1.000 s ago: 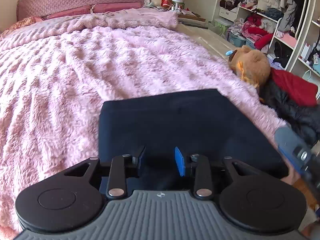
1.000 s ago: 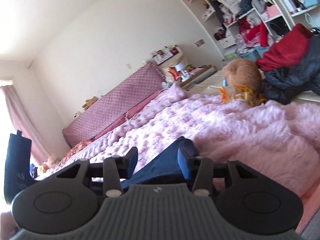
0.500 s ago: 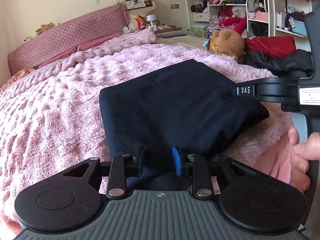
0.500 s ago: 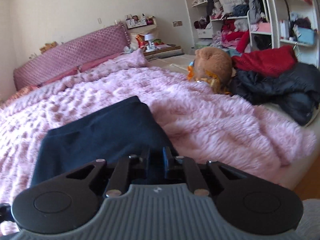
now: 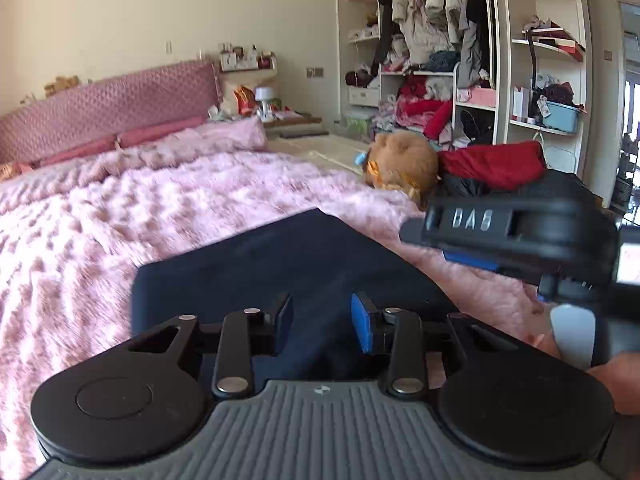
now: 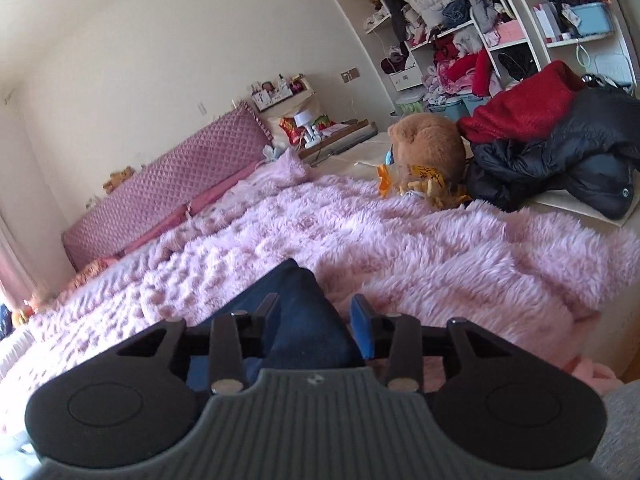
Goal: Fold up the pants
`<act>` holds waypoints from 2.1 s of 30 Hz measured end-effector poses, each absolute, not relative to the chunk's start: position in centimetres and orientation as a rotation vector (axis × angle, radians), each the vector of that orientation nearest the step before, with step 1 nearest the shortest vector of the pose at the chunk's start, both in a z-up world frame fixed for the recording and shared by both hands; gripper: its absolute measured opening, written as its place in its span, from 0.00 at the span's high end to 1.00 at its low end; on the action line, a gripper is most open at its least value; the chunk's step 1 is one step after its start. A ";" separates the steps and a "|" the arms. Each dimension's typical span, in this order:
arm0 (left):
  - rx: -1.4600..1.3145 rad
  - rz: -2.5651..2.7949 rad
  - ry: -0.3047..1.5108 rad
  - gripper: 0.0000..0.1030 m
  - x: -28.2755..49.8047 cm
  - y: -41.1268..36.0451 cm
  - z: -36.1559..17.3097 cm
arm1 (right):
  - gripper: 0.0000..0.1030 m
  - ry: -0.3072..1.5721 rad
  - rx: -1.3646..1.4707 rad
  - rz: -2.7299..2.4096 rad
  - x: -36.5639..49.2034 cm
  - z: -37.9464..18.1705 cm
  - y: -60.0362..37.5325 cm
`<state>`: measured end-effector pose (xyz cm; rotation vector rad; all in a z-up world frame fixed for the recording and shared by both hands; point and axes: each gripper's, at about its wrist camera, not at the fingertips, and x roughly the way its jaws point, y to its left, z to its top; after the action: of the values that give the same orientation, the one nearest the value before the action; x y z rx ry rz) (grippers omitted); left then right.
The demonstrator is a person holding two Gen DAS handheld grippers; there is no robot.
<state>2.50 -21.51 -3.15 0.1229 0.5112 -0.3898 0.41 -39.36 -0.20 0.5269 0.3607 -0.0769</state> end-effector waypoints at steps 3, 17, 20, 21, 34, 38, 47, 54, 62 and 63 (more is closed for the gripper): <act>0.153 -0.351 0.665 0.71 2.8 -22.9 -5.3 | 0.64 0.333 0.533 -0.096 0.0 0.1 -40.0; 0.021 -0.540 0.896 0.58 0.0 -16.7 -3.0 | 0.56 0.407 0.591 -0.003 0.6 0.2 -41.5; -0.049 -0.511 0.856 0.50 0.3 -13.3 -1.3 | 0.44 0.420 0.654 0.096 0.9 0.3 -42.5; -0.089 -0.484 0.852 0.50 0.9 -11.7 -0.9 | 0.39 0.404 0.671 0.093 0.8 0.2 -42.7; -0.816 -0.477 1.096 0.42 12.7 2.6 -9.3 | 0.30 0.512 0.865 0.074 1.7 -2.8 -44.7; -0.888 -0.562 1.150 0.39 14.9 2.3 -11.5 | 0.27 0.654 0.956 0.109 3.3 -4.7 -44.8; -1.405 -0.754 1.236 0.39 21.6 0.7 -18.7 | 0.22 0.712 1.161 0.155 4.6 -7.4 -46.1; -1.448 -0.709 1.405 0.71 23.2 -0.6 -19.6 | 0.22 0.699 1.428 0.187 4.5 -9.9 -48.2; -1.380 -0.647 1.506 0.73 20.9 4.0 -17.8 | 0.22 0.611 1.306 0.239 3.5 -6.9 -47.8; -1.351 -0.644 1.489 0.72 20.6 5.0 -17.5 | 0.22 0.595 1.211 0.260 3.6 -5.6 -47.1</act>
<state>20.56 4.95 -17.46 -1.3510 1.4894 -0.6442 3.57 -47.08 -5.62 1.2110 0.5945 0.2598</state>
